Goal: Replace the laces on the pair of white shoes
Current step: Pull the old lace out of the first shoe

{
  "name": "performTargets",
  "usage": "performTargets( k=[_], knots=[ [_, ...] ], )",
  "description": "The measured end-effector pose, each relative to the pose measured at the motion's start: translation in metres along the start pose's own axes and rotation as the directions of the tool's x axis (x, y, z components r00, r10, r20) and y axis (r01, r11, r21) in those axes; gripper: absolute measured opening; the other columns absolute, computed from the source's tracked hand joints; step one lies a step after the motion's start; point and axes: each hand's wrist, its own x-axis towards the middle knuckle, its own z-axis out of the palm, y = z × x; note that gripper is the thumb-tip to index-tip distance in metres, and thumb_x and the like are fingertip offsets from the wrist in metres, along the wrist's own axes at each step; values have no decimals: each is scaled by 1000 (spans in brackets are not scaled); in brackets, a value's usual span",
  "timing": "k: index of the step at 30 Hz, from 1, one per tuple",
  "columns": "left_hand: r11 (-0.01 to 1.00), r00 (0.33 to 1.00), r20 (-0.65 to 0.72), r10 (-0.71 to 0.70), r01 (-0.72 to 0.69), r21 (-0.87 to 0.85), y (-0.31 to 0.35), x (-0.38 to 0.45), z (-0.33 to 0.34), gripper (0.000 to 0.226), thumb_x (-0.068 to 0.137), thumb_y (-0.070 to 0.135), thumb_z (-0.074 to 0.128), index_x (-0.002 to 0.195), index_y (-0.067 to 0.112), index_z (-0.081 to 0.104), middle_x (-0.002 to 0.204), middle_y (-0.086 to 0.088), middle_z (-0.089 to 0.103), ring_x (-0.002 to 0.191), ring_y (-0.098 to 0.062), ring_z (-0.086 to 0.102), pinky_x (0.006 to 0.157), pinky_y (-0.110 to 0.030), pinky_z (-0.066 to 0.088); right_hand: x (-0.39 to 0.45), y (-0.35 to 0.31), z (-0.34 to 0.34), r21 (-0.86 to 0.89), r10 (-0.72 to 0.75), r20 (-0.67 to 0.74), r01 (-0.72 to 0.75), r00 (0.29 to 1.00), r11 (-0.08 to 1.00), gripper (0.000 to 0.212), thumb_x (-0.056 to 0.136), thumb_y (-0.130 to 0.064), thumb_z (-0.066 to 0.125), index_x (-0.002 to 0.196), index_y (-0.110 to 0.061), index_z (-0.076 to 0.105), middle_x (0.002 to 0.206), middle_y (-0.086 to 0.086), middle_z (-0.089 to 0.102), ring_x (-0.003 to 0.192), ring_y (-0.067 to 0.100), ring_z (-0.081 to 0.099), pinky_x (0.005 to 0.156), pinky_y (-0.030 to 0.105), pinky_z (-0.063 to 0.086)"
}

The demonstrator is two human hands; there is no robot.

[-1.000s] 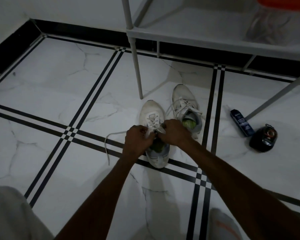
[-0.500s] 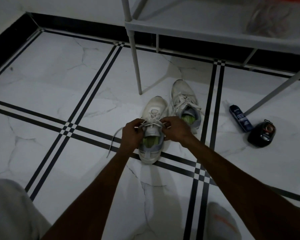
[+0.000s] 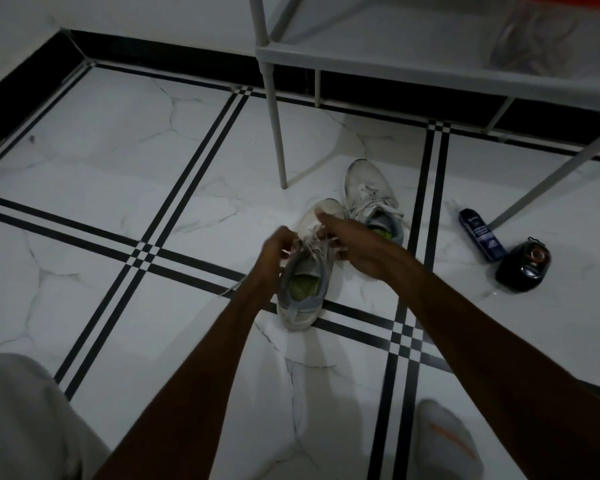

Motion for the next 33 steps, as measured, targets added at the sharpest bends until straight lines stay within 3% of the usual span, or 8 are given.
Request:
performTargets(
  k=[6,10,14,17,19,23,29,33],
  knots=[
    [737,974,-158,-162,13,-675,11,18,-80,41,89,52,52,63,20,50,68,1,48,62,-15,42,66,-31,32,-2,-26,-49,703,16,-98,58,995,709,48,87,-61,61,65,-19,54,74,0,55,58,11,46,55,25,36],
    [730,897,-336,-289,-20,-683,2,28,-107,46,93,61,52,90,16,64,91,-1,60,76,-14,52,69,-27,42,1,-31,-69,718,37,-324,220,945,660,44,90,-48,67,108,-9,66,92,6,61,72,16,54,68,28,50],
    [968,742,-627,-235,235,-84,-15,27,-94,84,92,59,57,153,6,34,157,-23,29,139,-41,38,110,-50,42,-1,-28,-63,-146,-48,-462,-23,885,989,72,87,-52,68,136,-3,49,131,14,55,112,30,58,92,34,50],
    [884,688,-659,303,55,465,-22,8,-57,70,91,46,69,140,2,44,146,-23,35,133,-38,40,105,-52,45,-9,-15,-36,-713,-433,-468,-40,771,700,76,84,-42,75,139,-4,40,146,21,32,126,39,48,100,37,48],
    [765,750,-397,529,-219,605,-27,2,-38,50,87,48,74,118,13,56,115,-9,59,107,-26,58,87,-46,55,-7,-4,-13,-769,-528,-365,71,767,635,68,83,-36,77,134,-5,43,137,21,43,114,36,58,87,36,53],
    [722,902,-80,423,-283,632,-26,5,-17,52,78,43,84,112,15,56,85,1,66,76,-15,66,69,-37,58,12,21,12,-818,-237,-202,-31,950,574,66,76,-48,80,119,-4,56,114,16,65,104,31,65,64,24,41],
    [587,837,0,547,-383,713,-41,19,-9,45,89,27,74,121,16,45,98,-4,63,84,-21,65,66,-31,53,10,47,11,-674,-503,-234,234,832,701,51,79,-12,78,113,-3,42,94,17,62,80,27,63,63,29,41],
    [633,803,-53,594,-425,646,-49,26,-25,41,90,12,67,126,15,47,99,-5,62,87,-22,64,66,-32,55,12,55,-6,-372,-342,-262,233,902,899,33,79,2,76,96,-7,49,82,22,61,71,30,64,65,46,60]
  ],
)
